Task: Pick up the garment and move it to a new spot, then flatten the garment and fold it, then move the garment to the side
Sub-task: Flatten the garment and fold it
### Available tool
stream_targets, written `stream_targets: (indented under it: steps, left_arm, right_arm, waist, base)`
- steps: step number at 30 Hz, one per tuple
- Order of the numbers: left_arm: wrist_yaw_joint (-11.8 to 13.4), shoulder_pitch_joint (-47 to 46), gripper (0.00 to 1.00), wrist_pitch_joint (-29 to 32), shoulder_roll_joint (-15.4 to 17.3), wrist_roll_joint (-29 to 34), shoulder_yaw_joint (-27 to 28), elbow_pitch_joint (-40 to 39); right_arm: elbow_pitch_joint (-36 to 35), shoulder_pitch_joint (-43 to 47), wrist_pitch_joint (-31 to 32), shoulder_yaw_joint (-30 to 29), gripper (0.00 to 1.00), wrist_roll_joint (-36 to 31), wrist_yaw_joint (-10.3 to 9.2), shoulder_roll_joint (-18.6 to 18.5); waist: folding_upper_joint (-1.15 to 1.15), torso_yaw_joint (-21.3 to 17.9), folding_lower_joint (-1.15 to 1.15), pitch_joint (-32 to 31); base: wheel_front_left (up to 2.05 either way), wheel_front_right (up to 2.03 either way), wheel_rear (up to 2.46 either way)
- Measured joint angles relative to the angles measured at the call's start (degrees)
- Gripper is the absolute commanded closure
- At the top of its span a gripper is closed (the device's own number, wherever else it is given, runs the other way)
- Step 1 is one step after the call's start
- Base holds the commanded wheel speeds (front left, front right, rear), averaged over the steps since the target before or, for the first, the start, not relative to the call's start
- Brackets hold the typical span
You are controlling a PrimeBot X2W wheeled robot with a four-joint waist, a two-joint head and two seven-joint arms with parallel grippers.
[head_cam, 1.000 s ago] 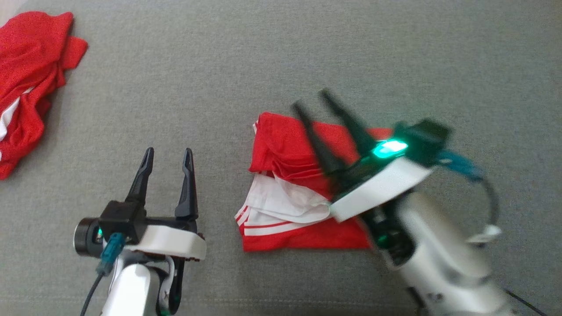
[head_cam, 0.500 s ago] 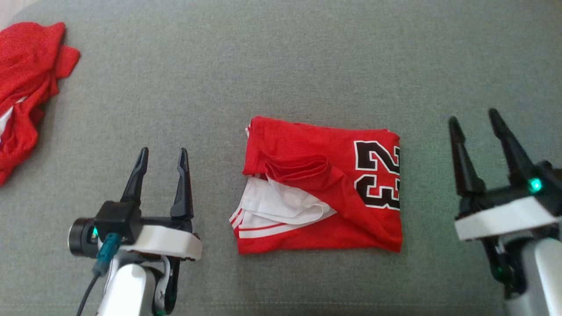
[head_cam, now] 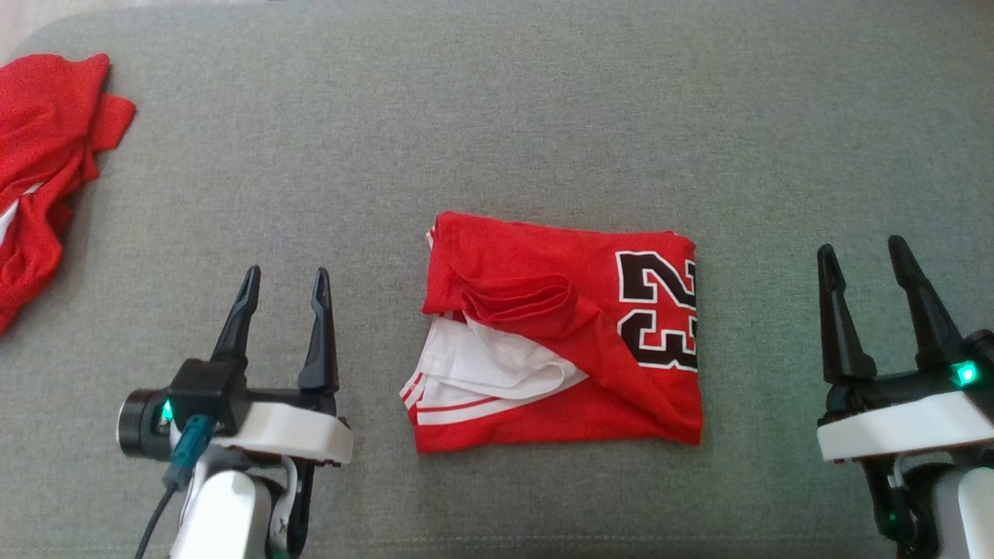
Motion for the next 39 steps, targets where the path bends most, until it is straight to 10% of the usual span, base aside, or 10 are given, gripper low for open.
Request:
stream_targets:
  steps: [13,14,31,39]
  left_arm:
    - [0.0,0.0,0.0,0.0,0.2,0.0,-0.6,0.3]
    - [0.0,0.0,0.0,0.0,0.3,0.0,-0.6,0.3]
    - [-0.2,-1.8,0.0,0.0,0.1,-0.6,-2.6,0.6]
    - [0.1,-2.2,0.0,0.0,-0.3,-0.6,-2.6,0.7]
  right_arm:
    - [0.7,0.0,0.0,-0.4,0.0,0.7,0.0,0.4]
    - [1.1,0.0,0.2,-0.4,1.0,0.8,0.0,0.4]
    - [32.3,-16.7,-4.1,25.5,1.0,8.9,0.0,0.5]
    - [32.5,-19.2,-6.5,37.1,1.0,16.1,0.0,-2.1]
  waist:
    - [0.0,-0.1,0.0,-0.2]
    - [0.0,0.0,0.0,-0.1]
    - [0.0,3.8,0.0,2.0]
    - [0.0,4.9,0.0,2.9]
  base:
    - [0.0,0.0,0.0]
    - [0.0,0.0,0.0]
    - [0.0,0.0,0.0]
    - [0.0,0.0,0.0]
